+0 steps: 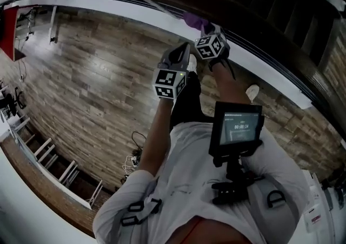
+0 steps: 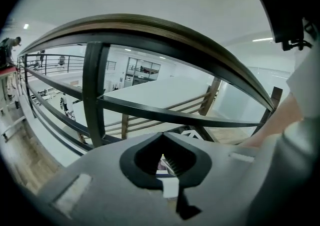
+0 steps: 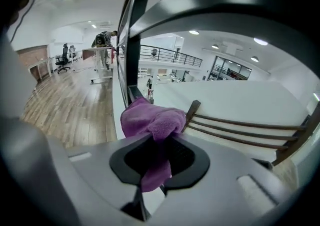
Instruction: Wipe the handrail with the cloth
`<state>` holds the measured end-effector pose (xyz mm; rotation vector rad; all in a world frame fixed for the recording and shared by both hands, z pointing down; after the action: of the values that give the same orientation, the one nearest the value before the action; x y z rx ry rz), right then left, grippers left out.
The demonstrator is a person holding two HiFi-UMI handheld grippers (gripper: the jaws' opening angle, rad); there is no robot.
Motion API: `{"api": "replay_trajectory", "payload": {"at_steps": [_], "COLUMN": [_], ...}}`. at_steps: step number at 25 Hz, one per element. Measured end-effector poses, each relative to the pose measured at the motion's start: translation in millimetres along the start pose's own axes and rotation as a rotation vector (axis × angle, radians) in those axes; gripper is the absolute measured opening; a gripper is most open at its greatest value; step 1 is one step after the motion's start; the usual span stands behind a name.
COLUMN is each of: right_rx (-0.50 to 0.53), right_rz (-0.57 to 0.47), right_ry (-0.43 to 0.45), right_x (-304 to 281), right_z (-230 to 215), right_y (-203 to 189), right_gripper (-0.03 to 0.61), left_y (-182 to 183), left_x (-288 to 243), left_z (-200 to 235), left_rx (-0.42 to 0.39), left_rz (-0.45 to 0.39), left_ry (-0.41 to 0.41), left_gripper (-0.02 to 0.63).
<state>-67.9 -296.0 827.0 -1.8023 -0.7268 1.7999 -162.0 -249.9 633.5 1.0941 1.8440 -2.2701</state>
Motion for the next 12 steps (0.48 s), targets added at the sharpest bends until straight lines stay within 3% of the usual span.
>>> {"api": "replay_trajectory", "payload": {"at_steps": [6, 12], "right_rx": [-0.119, -0.273], "right_rz": [0.040, 0.052], "right_ry": [-0.051, -0.135], "right_x": [37, 73], "right_z": [-57, -107], "right_y": [-46, -115], "right_gripper": [0.054, 0.054], "left_y": [20, -4], "left_x": [-30, -55], "left_z": [-48, -118], "left_rx": [-0.054, -0.145], "left_rz": [-0.006, 0.024], "left_ry": [-0.092, -0.219], "left_gripper": [0.002, 0.002]}}
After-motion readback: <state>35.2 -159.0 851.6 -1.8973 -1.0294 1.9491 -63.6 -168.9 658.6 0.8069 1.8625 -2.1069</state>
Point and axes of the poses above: the fingertips, and each gripper's own axes: x backward along the fingers, z to its left, y out of its top, the point moved 1 cm from there along x, backward along the fingers, and after that the axes turned 15 degrees about -x, right-handed, at the moved point
